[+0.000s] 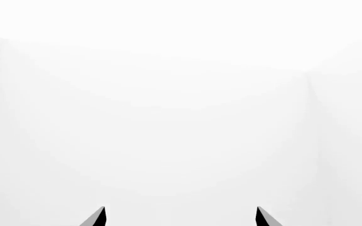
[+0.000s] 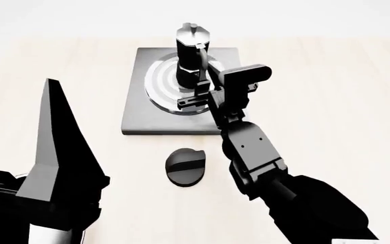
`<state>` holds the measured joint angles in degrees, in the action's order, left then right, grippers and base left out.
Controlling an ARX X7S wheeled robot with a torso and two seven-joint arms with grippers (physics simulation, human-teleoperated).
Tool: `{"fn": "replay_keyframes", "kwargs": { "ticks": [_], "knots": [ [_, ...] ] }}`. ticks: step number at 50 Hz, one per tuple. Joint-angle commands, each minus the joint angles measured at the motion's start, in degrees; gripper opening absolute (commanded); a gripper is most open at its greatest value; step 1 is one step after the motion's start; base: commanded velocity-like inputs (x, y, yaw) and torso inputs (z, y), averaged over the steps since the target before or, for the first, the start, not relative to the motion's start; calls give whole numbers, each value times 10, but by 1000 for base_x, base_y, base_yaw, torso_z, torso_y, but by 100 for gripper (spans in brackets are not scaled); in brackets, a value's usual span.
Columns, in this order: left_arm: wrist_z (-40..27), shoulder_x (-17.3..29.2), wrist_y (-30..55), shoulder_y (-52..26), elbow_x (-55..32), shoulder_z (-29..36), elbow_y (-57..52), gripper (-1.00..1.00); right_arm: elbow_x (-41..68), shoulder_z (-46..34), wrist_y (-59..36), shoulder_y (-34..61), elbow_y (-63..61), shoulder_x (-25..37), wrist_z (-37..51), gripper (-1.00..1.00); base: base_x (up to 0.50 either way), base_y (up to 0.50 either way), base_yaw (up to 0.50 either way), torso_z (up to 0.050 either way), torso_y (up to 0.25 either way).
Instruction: Turn on the stove and put the moka pot on it.
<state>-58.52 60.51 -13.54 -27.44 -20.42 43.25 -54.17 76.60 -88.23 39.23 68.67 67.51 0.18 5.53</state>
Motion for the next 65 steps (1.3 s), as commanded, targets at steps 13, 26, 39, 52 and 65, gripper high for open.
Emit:
{"fn": "replay_keyframes", "kwargs": {
  "ticks": [13, 26, 39, 52, 65],
  "knots": [
    [3, -2, -4, 1, 0, -1, 2, 100, -14, 11, 6, -11, 5, -2, 3, 100, 0, 0, 0, 0, 0],
    [5, -3, -7, 3, 2, -1, 4, 100, -13, 9, -6, 4, 0, -2, 4, 100, 0, 0, 0, 0, 0],
    [-2, 2, -2, 4, -1, -6, 2, 100, -29, 11, 4, 33, -6, -2, 9, 100, 0, 0, 0, 0, 0],
    [-9, 11, 22, -33, -38, -31, -6, 100, -86, -19, -37, 165, -234, 97, 198, 100, 0, 0, 0, 0, 0],
    [-10, 18, 77, -108, -81, -65, -22, 100, -153, -28, -130, 325, -481, 209, 416, 100, 0, 0, 0, 0, 0]
  ]
}}
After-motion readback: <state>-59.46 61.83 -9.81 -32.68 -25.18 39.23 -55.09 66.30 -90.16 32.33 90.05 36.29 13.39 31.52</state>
